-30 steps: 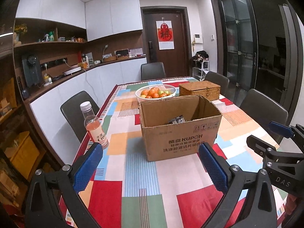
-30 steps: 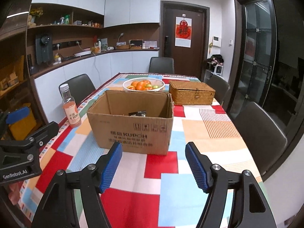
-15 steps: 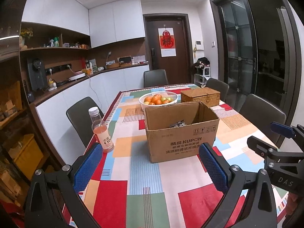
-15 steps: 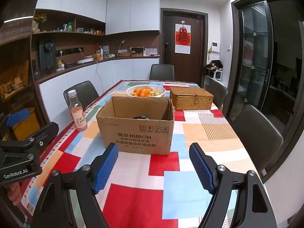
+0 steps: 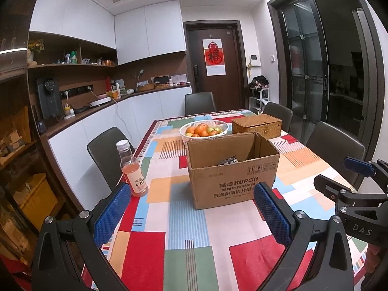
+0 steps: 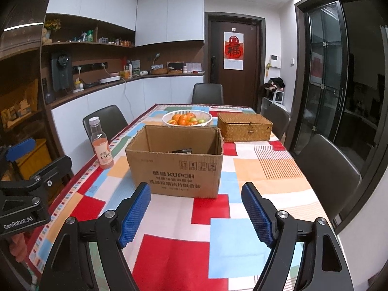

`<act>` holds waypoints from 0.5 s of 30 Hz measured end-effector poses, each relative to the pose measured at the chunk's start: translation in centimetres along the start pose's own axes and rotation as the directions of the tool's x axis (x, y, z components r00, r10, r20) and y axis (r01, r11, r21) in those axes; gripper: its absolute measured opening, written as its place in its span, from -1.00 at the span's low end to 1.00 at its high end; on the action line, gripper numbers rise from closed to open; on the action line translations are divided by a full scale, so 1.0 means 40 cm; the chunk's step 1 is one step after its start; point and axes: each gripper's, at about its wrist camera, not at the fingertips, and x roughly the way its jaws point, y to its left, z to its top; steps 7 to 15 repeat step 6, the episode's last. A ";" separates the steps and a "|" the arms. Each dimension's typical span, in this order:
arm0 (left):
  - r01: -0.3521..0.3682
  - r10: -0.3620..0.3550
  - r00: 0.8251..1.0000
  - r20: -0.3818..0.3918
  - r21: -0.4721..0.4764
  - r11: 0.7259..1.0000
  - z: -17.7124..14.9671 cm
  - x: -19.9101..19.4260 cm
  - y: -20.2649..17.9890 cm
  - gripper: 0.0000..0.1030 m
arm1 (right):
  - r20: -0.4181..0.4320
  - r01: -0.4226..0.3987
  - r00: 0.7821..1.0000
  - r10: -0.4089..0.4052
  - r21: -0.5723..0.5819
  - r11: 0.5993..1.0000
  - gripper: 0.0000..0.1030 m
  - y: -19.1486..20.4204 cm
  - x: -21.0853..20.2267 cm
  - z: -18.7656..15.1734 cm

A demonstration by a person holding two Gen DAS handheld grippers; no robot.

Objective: Organize snacks

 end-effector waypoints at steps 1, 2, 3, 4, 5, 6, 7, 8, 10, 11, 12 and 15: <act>0.002 -0.002 1.000 -0.003 -0.003 1.000 0.001 0.001 0.000 1.00 | -0.003 0.000 1.000 0.000 0.000 1.000 0.51 0.000 0.001 0.000; 0.005 -0.005 1.000 -0.005 -0.006 1.000 0.000 0.002 0.001 1.00 | -0.005 0.000 1.000 0.000 0.002 1.000 0.51 -0.001 0.003 0.000; 0.004 -0.004 1.000 -0.006 -0.009 1.000 0.001 0.003 0.003 1.00 | -0.007 -0.001 1.000 0.001 0.002 1.000 0.51 -0.002 0.005 0.000; 0.002 -0.002 1.000 -0.006 -0.012 1.000 0.001 0.003 0.005 1.00 | -0.010 0.000 1.000 0.000 0.000 1.000 0.51 -0.002 0.008 0.001; 0.003 -0.003 1.000 -0.006 -0.014 1.000 0.000 0.004 0.007 1.00 | -0.011 0.000 1.000 0.000 0.000 1.000 0.51 -0.001 0.010 0.001; 0.002 -0.002 1.000 -0.007 -0.015 1.000 0.000 0.005 0.007 1.00 | -0.012 0.000 1.000 0.000 -0.001 1.000 0.51 0.000 0.012 0.002; 0.002 -0.002 1.000 -0.007 -0.015 1.000 0.000 0.005 0.007 1.00 | -0.012 0.000 1.000 0.000 -0.001 1.000 0.51 0.000 0.012 0.002; 0.002 -0.002 1.000 -0.007 -0.015 1.000 0.000 0.005 0.007 1.00 | -0.012 0.000 1.000 0.000 -0.001 1.000 0.51 0.000 0.012 0.002; 0.002 -0.002 1.000 -0.007 -0.015 1.000 0.000 0.005 0.007 1.00 | -0.012 0.000 1.000 0.000 -0.001 1.000 0.51 0.000 0.012 0.002; 0.002 -0.002 1.000 -0.007 -0.015 1.000 0.000 0.005 0.007 1.00 | -0.012 0.000 1.000 0.000 -0.001 1.000 0.51 0.000 0.012 0.002; 0.002 -0.002 1.000 -0.007 -0.015 1.000 0.000 0.005 0.007 1.00 | -0.012 0.000 1.000 0.000 -0.001 1.000 0.51 0.000 0.012 0.002; 0.002 -0.002 1.000 -0.007 -0.015 1.000 0.000 0.005 0.007 1.00 | -0.012 0.000 1.000 0.000 -0.001 1.000 0.51 0.000 0.012 0.002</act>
